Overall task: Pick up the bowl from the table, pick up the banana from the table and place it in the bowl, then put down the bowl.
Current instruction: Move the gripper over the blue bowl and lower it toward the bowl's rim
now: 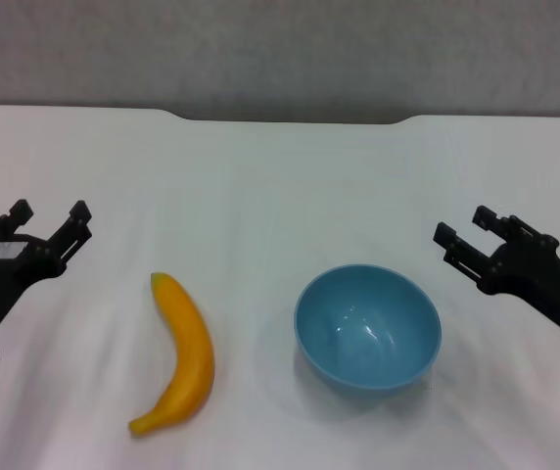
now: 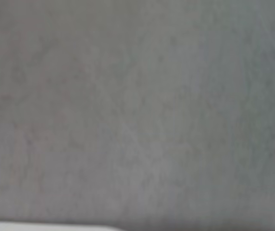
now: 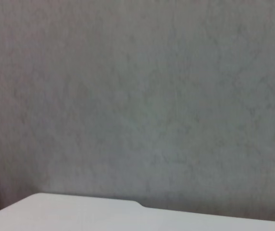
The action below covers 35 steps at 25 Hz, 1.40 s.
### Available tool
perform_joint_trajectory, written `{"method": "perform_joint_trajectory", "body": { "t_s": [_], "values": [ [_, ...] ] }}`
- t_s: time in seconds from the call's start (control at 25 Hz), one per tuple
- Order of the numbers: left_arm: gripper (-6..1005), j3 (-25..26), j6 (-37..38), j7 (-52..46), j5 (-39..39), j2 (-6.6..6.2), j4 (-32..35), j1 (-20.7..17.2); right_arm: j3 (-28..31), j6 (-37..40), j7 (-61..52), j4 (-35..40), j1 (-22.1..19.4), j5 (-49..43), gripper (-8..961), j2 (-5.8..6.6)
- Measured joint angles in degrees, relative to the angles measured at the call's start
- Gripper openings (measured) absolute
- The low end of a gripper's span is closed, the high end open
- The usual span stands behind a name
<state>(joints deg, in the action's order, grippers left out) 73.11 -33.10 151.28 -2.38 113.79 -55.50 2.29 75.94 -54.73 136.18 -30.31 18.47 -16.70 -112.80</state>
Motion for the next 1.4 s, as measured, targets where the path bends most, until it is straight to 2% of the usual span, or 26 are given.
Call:
{"method": "perform_joint_trajectory", "body": {
  "t_s": [0.04, 0.08, 0.12, 0.24, 0.28, 0.32, 0.4, 0.44, 0.52, 0.56, 0.6, 0.76, 1.0, 1.28, 1.4],
  "values": [
    [819, 0.55, 4.83, -0.11, 1.76, -0.01, -4.35, -1.01, 0.00, 0.00, 0.00, 0.00, 0.00, 0.00, 663, 0.00],
    [819, 1.00, 8.94, -0.16, 3.21, 0.10, -7.76, -1.89, 0.21, 2.71, -1.99, -3.14, -0.70, -1.93, 662, 0.27],
    [819, 1.00, 8.94, -0.16, 3.21, 0.10, -7.76, -1.89, 0.44, 5.75, -4.30, -5.95, -1.41, -4.16, 661, 0.48],
    [819, 1.47, 24.91, -0.06, 6.87, 0.69, -19.06, -4.19, 1.39, 15.82, -14.15, -16.74, -3.78, -14.59, 658, 1.15],
    [819, 1.30, 29.04, 0.25, 7.29, 0.78, -21.72, -4.39, 1.90, 19.03, -18.47, -20.48, -4.71, -19.52, 657, 1.35],
    [819, 0.87, 37.67, 1.39, 7.75, 1.10, -26.38, -4.28, 2.35, 21.63, -22.82, -23.39, -5.43, -24.30, 656, 1.42],
    [820, 0.91, 46.37, 2.93, 7.70, 1.66, -29.79, -3.30, 3.63, 25.01, -33.08, -28.83, -6.44, -35.07, 654, 1.39],
    [820, 0.91, 46.37, 2.93, 7.70, 1.66, -29.79, -3.30, 4.39, 25.75, -39.55, -30.97, -6.65, -41.91, 653, 1.29],
    [820, 1.27, 54.58, 4.78, 7.10, 2.22, -31.70, -1.32, 6.02, 25.08, -51.65, -33.06, -6.34, -52.76, 651, 1.11],
    [820, 1.40, 59.52, 5.83, 6.44, 2.38, -32.45, 0.26, 8.70, 21.85, -66.09, -34.30, -4.85, -65.54, 650, 1.02],
    [820, 1.40, 59.52, 5.83, 6.44, 2.38, -32.45, 0.26, 8.70, 21.85, -66.09, -34.30, -4.85, -65.54, 649, 1.02],
    [821, 1.41, 63.44, 7.24, 5.66, 2.42, -33.30, 1.40, 15.49, 11.54, -87.25, -33.98, 1.38, -88.71, 645, 0.57],
    [821, 1.87, 67.06, 8.10, 5.60, 2.53, -33.58, 2.69, 24.34, -1.76, -101.01, -30.00, 9.83, -108.99, 638, -1.68],
    [822, 1.86, 66.35, 7.74, 5.66, 2.64, -33.30, 2.43, 24.40, -4.64, -105.13, -29.95, 12.49, -112.86, 631, -1.72],
    [822, 1.91, 66.29, 7.69, 5.85, 2.69, -32.91, 2.46, 24.04, -6.50, -107.68, -28.98, 14.94, -113.61, 628, -1.72]
  ]
}}
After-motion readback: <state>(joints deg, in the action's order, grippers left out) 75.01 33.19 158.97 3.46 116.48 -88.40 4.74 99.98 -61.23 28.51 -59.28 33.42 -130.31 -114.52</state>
